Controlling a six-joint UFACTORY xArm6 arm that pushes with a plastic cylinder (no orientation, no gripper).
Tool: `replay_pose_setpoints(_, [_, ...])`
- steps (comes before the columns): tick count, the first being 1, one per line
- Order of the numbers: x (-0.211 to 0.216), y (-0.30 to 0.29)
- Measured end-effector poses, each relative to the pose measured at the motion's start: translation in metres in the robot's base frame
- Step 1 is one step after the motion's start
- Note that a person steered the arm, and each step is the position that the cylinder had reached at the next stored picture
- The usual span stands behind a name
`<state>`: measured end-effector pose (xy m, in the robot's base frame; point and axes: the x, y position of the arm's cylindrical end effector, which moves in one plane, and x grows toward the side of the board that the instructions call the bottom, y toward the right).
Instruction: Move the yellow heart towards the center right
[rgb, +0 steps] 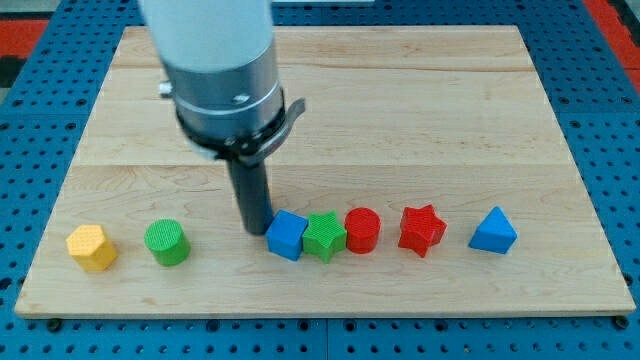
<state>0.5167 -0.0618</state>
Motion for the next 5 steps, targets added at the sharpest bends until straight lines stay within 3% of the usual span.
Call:
replay_pose_setpoints(1, [-0.044, -0.007])
replay_pose_setpoints(3, [-0.045, -0.084])
replay_pose_setpoints(4, [-0.084, -0.066])
replay_pose_setpoints(5, [-0.086, -0.004])
